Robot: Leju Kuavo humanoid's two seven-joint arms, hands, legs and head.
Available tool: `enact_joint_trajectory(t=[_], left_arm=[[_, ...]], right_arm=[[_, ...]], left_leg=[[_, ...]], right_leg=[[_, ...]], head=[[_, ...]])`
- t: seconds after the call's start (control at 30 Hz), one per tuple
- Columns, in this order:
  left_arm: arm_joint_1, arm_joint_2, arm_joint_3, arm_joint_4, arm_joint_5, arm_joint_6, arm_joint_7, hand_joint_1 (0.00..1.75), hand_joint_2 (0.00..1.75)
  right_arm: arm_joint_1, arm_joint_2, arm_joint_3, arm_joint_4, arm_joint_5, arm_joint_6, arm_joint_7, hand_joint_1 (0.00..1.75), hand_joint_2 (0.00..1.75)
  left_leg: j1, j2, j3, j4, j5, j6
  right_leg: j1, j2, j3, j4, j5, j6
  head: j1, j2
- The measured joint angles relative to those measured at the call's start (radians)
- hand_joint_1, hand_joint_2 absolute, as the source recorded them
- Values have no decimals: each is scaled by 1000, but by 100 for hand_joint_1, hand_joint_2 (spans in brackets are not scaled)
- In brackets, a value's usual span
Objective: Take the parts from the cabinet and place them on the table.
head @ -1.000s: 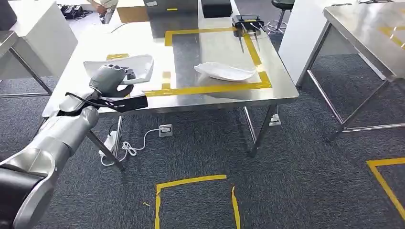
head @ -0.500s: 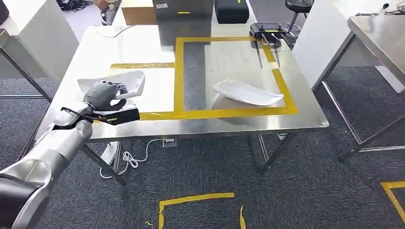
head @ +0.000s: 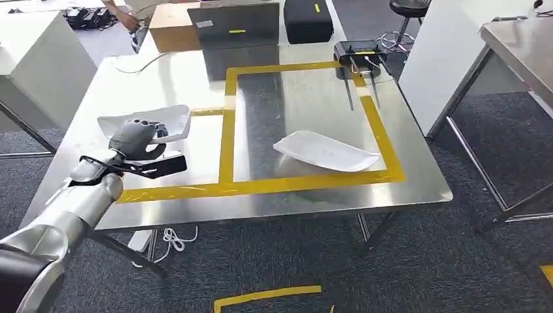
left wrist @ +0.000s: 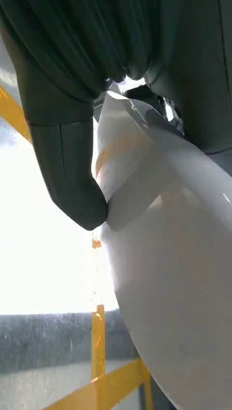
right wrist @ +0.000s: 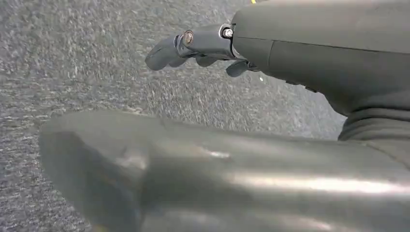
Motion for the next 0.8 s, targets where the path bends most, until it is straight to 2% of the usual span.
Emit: enact_joint_trajectory(t=[0.07,0.17,0.23,0.27,0.3,0.47,0.5,0.73,0.77,0.8], left_arm=[[3,3,0,3,-3,8,9,175,175],[3,3,0,3,-3,8,9,175,175],[2,3,0,3,-3,9,9,175,175],[4,9,0,6,-5,13,14,175,175],[7,9,0,7,-9,23,22,175,175],[8,18,0,10,-11,9,0,175,175],[8,19,0,10,-11,4,-4,0,175],[7,19,0,10,-26,-15,-18,0,175],[8,19,0,10,-26,-9,-14,0,0],[8,19,2,10,-26,-1,-10,0,0]], right_arm=[[0,2,-1,0,1,1,3,0,0],[0,2,-1,0,1,1,3,0,0],[0,3,-1,0,1,1,2,0,0],[1,13,-2,1,4,1,2,0,0],[2,11,-6,1,7,2,3,0,0],[-2,9,-6,1,12,5,-1,0,0],[-2,9,-6,1,11,5,0,0,0],[-2,10,-6,1,7,5,-1,0,0],[-1,10,-6,1,7,5,-1,0,0],[-1,10,-6,1,9,5,0,0,0]], left_leg=[[-8,0,24,-128,115,14],[-8,0,24,-128,115,14],[-10,0,30,-156,138,17],[-26,1,42,-257,185,37],[-24,-3,56,-276,198,27],[-26,-5,56,-275,192,34],[-26,-5,56,-275,192,34],[-26,-5,57,-272,192,37],[-26,-5,58,-272,192,38],[-26,-5,58,-272,193,38]], right_leg=[[4,3,18,0,-14,0],[4,3,18,0,-14,0],[4,4,21,0,-16,1],[1,6,26,-2,-23,6],[2,6,23,-2,-30,14],[1,5,29,-10,-32,18],[1,4,30,-11,-32,19],[1,4,32,-12,-29,27],[-1,4,32,-12,-29,27],[-1,4,32,-12,-29,28]], head=[[0,0],[0,0],[0,0],[6,0],[3,0],[3,0],[2,0],[2,0],[2,0],[2,0]])
